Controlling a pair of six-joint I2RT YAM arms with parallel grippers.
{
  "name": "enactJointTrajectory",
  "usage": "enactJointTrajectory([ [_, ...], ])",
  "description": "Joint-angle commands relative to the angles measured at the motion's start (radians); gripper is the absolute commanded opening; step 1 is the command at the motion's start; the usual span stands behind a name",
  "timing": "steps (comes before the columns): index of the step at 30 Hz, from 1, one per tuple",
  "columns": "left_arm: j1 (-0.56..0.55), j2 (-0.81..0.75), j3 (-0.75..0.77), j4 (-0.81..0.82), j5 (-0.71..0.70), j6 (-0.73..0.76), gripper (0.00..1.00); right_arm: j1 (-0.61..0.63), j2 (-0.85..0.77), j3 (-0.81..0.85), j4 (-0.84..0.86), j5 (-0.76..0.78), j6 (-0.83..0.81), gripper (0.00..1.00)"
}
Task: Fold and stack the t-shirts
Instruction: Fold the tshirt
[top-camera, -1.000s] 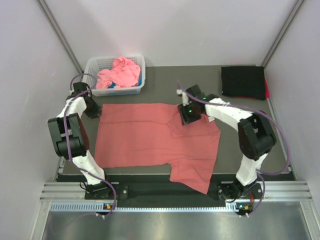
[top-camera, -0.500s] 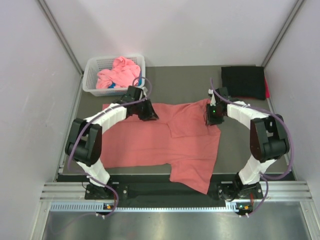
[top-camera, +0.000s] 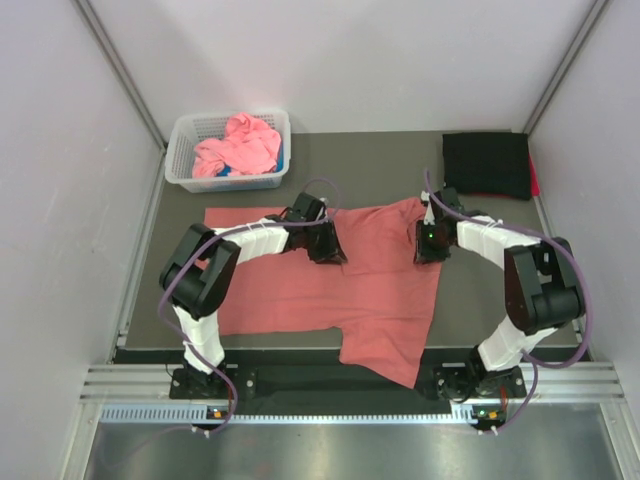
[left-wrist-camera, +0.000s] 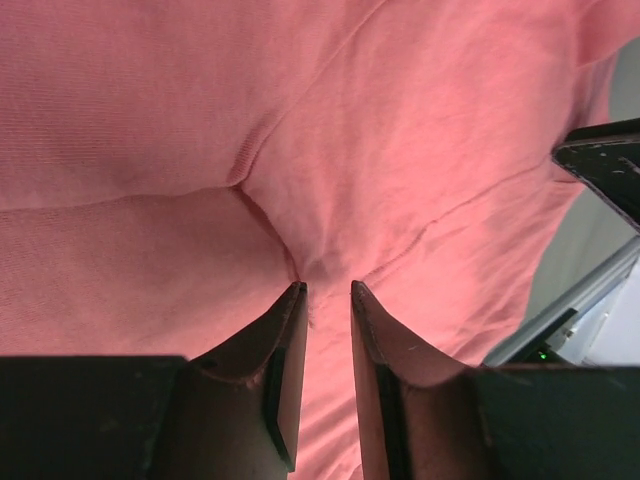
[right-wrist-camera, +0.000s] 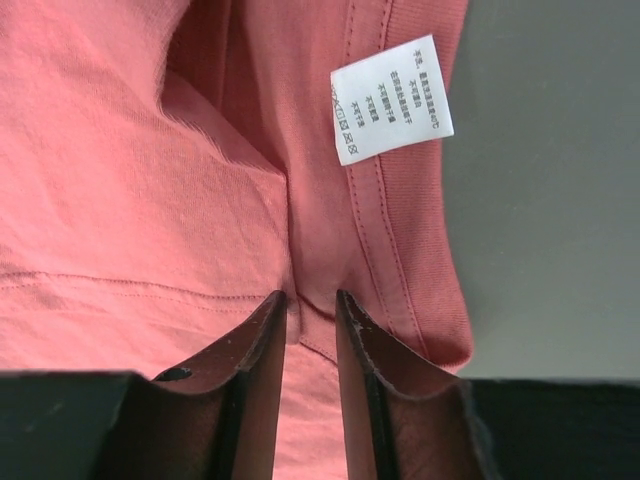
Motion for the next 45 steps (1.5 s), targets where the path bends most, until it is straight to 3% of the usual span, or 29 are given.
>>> enactJointTrajectory([
  [1, -0.007, 0.005, 0.000, 0.031, -0.052, -0.008, 0.30, 0.001, -0.041, -0.017, 0.052, -0.002, 0.014, 0.26],
  [9, -0.024, -0.007, -0.011, 0.002, -0.098, 0.001, 0.31, 0.007, -0.046, -0.032, 0.081, -0.022, 0.018, 0.22],
  [12, -0.032, 0.000, -0.014, -0.002, -0.108, 0.002, 0.32, 0.009, -0.044, -0.031, 0.076, -0.013, 0.021, 0.16],
  [16, -0.036, 0.005, -0.029, 0.037, -0.080, -0.008, 0.32, 0.010, -0.060, -0.025, 0.058, 0.009, 0.020, 0.00],
  [27, -0.055, 0.022, -0.008, 0.026, -0.081, -0.015, 0.32, 0.019, -0.120, -0.025, 0.030, 0.015, 0.029, 0.00],
  [28, -0.055, 0.022, -0.008, 0.029, -0.080, -0.015, 0.31, 0.021, -0.121, -0.028, 0.032, 0.016, 0.037, 0.08],
  [31, -0.058, 0.028, -0.008, 0.034, -0.074, -0.016, 0.27, 0.027, -0.121, -0.048, 0.055, 0.012, 0.054, 0.21],
  [35, -0.059, 0.031, -0.002, 0.040, -0.066, -0.019, 0.20, 0.042, -0.094, -0.058, 0.070, 0.009, 0.064, 0.22],
  [40, -0.062, 0.031, -0.002, 0.043, -0.065, -0.021, 0.00, 0.050, -0.074, -0.068, 0.092, 0.013, 0.074, 0.23],
  [45, -0.065, 0.025, 0.000, 0.041, -0.065, -0.021, 0.00, 0.056, -0.047, -0.074, 0.096, 0.032, 0.077, 0.22],
])
